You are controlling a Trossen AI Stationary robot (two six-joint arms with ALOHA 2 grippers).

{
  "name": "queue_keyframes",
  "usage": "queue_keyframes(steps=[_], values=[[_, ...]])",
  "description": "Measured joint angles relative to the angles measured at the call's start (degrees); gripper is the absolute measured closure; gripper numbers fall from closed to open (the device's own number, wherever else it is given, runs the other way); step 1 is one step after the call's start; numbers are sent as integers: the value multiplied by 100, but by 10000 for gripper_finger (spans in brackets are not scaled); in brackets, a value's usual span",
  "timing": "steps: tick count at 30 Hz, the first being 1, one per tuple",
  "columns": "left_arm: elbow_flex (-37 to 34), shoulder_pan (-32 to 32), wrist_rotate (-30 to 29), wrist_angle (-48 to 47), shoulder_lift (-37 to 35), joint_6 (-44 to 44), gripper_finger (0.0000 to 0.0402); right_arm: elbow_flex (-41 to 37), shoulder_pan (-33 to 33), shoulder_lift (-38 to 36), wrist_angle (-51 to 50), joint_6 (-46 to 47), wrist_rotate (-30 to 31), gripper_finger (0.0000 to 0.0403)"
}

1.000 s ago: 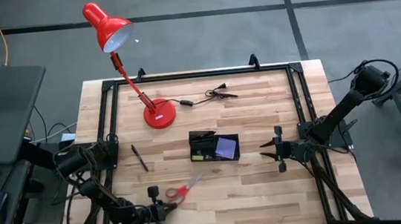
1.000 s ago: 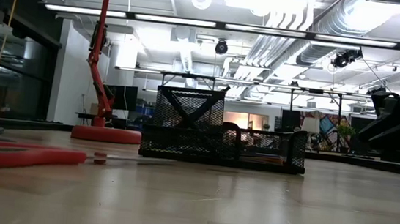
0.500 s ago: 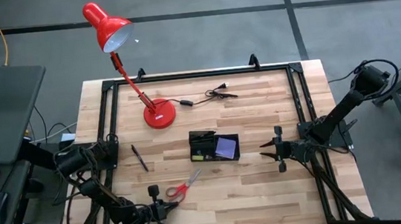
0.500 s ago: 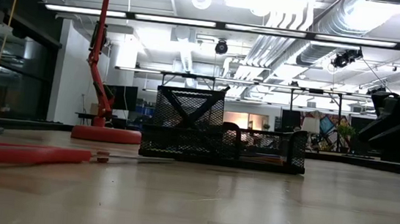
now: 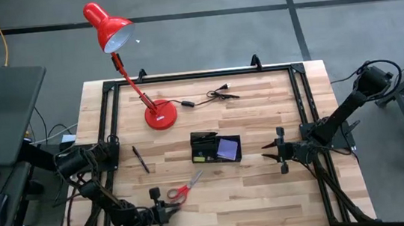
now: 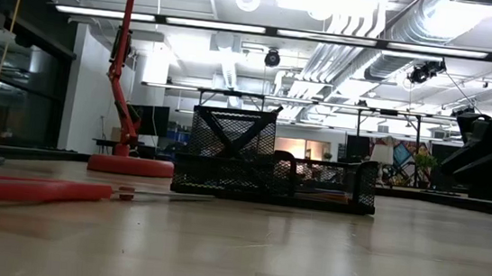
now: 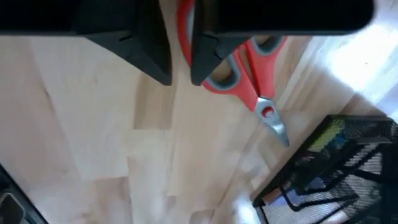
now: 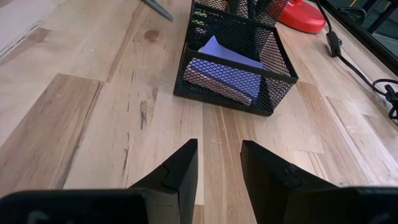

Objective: Pick and place office supplies into organizer
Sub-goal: Put the red scissors into the black desk organizer

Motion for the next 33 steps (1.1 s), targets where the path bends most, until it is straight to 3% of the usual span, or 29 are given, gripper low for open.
queue_keyframes(steps=[8,15,20,25,30,33], values=[[33,76,717,-321,-2,-41,260,0,2,0,-1,0,0,288],[39,83,777,-501,-13,-391,241,0,2,-1,-2,0,0,288],[51,191,1092,-682,-47,-938,257,0,2,0,0,0,0,288],[57,383,1444,-791,-59,-1175,300,0,2,0,0,0,0,288],[55,415,1403,-794,-45,-1216,379,0,2,0,-2,0,0,288],[48,375,1205,-716,-23,-1154,386,0,2,0,-1,0,0,288]])
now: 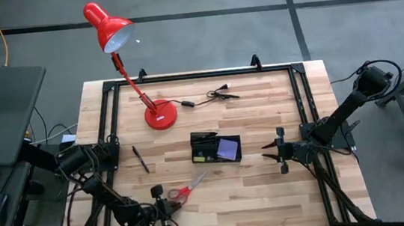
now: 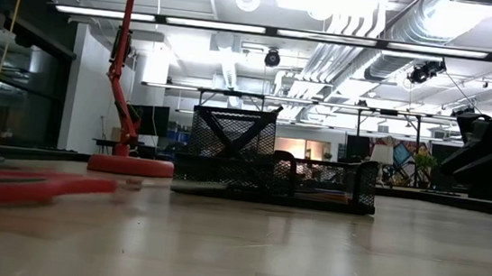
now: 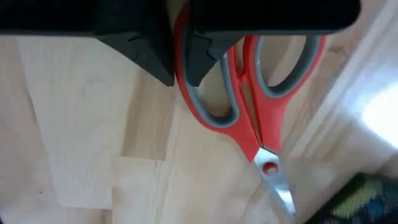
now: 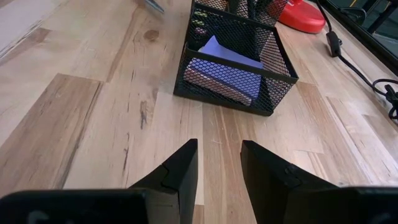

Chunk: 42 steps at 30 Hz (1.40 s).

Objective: Pick and place office supplies into organizer
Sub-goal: Put the red scissors into the black desk organizer

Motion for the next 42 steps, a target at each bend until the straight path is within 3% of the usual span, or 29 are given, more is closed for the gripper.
queue_keyframes(steps=[8,14,23,28,37,42], values=[[83,-285,-1032,181,-10,821,393,0,0,-1,0,0,0,288],[256,-315,-1467,253,-19,1145,398,0,0,0,-19,0,0,288],[328,-296,-1701,258,-32,583,401,0,0,-2,-51,0,0,288],[328,-259,-1782,421,-34,734,398,0,0,-2,-53,0,0,288],[328,-259,-704,482,-41,849,400,0,-2,-2,-53,0,0,288],[330,-233,-324,912,-43,1231,372,0,0,-1,-53,0,0,288]])
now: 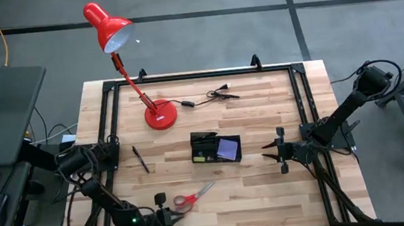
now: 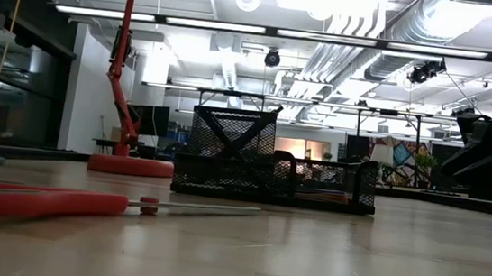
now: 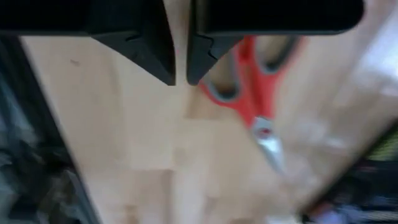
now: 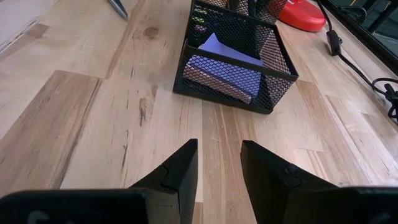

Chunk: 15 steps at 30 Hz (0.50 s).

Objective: Pick and place office supplies into organizer
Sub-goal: Put the red scissors into the black desk organizer

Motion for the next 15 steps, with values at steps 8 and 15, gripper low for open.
queue_keyframes(steps=[8,15], values=[[2,306,830,252,0,57,291,0,-1,-1,-4,0,0,288],[2,420,797,244,0,63,281,0,-2,-1,-4,-454,69,288]])
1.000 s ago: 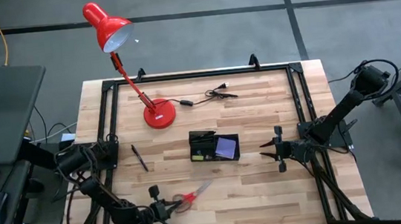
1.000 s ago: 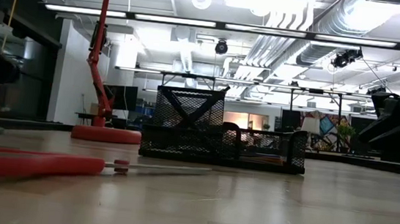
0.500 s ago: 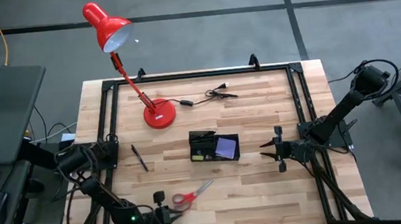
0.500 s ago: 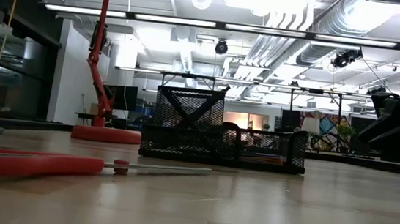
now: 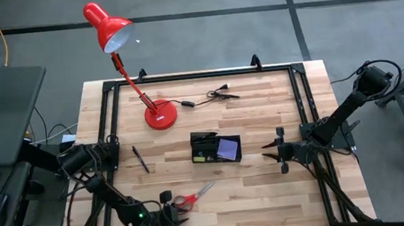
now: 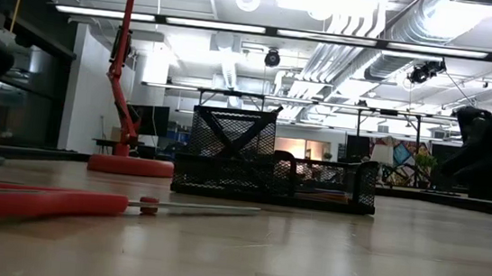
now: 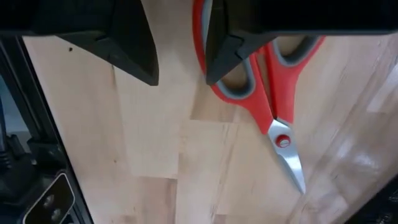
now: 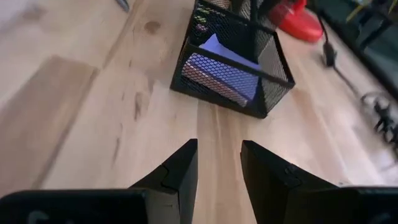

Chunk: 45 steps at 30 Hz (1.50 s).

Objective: Pick and place office supplies into organizer
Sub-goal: Put the red scissors into the black desk organizer

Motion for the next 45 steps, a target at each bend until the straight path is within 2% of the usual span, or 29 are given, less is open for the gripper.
queue_keyframes(steps=[6,12,21,26,29,34,37,41,43,45], values=[[0,0,31,-121,-2,-8,289,0,2,0,-4,-689,-238,288],[0,7,9,-396,-4,-7,291,0,2,0,-16,-725,-589,288],[-4,4,46,-1008,-25,-381,291,0,2,1,-26,-791,-596,288],[0,2,111,-1036,-28,-428,291,0,2,1,-24,-773,-596,288],[9,9,226,-1171,-25,-446,291,0,2,0,5,-422,-595,288],[13,52,262,-1257,37,-590,295,0,0,2,115,700,-582,288],[10,83,296,-1273,37,-621,322,0,2,0,517,1170,-423,288],[11,85,421,-1252,44,-648,382,0,-1,0,938,1442,-325,288],[11,87,466,-1258,37,-672,390,0,2,0,1064,1610,-325,288],[11,87,469,-1269,39,-746,381,0,1,0,1219,1920,-323,288]])
